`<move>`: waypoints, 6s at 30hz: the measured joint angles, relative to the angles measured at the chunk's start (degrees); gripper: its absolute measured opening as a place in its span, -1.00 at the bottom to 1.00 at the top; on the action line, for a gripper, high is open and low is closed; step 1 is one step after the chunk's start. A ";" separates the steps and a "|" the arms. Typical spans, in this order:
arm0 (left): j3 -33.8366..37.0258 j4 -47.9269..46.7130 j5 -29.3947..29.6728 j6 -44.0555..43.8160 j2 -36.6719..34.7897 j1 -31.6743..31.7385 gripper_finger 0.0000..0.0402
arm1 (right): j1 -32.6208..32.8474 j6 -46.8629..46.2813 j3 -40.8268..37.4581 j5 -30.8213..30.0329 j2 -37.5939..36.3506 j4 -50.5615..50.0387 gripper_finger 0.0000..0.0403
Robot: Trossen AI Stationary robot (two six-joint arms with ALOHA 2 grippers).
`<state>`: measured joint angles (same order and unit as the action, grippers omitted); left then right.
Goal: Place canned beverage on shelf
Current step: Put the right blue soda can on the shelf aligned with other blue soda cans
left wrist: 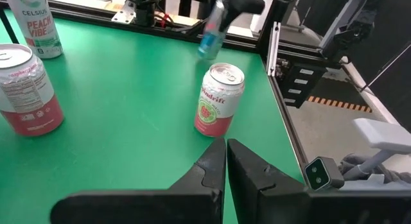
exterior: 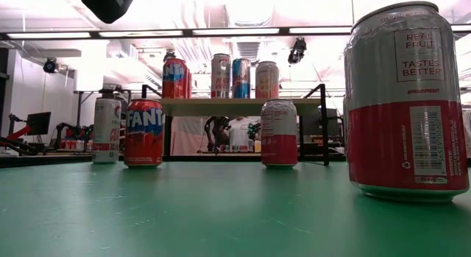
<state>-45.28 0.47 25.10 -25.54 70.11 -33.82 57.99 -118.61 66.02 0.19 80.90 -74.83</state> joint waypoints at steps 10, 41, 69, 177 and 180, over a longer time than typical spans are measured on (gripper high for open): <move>0.00 1.06 0.05 1.66 0.00 0.00 -1.00 | -5.07 16.67 12.44 -32.38 0.04 -10.72 0.11; 0.04 7.32 3.72 14.87 4.04 0.07 0.04 | -27.62 125.88 17.53 -39.71 12.13 39.56 0.11; 0.00 13.02 14.35 20.07 15.11 4.14 0.23 | -31.62 139.83 30.94 -33.25 21.70 40.75 0.11; 16.79 51.35 34.45 46.84 -2.45 -1.01 0.45 | -42.71 134.15 13.18 -25.86 22.73 122.92 0.07; 16.79 50.91 34.44 46.97 -2.55 -1.01 0.51 | -42.66 134.46 13.18 -25.97 21.41 120.19 0.07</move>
<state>-28.49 51.39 59.55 21.43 67.55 -34.83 15.33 15.85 79.20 -25.79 102.32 45.36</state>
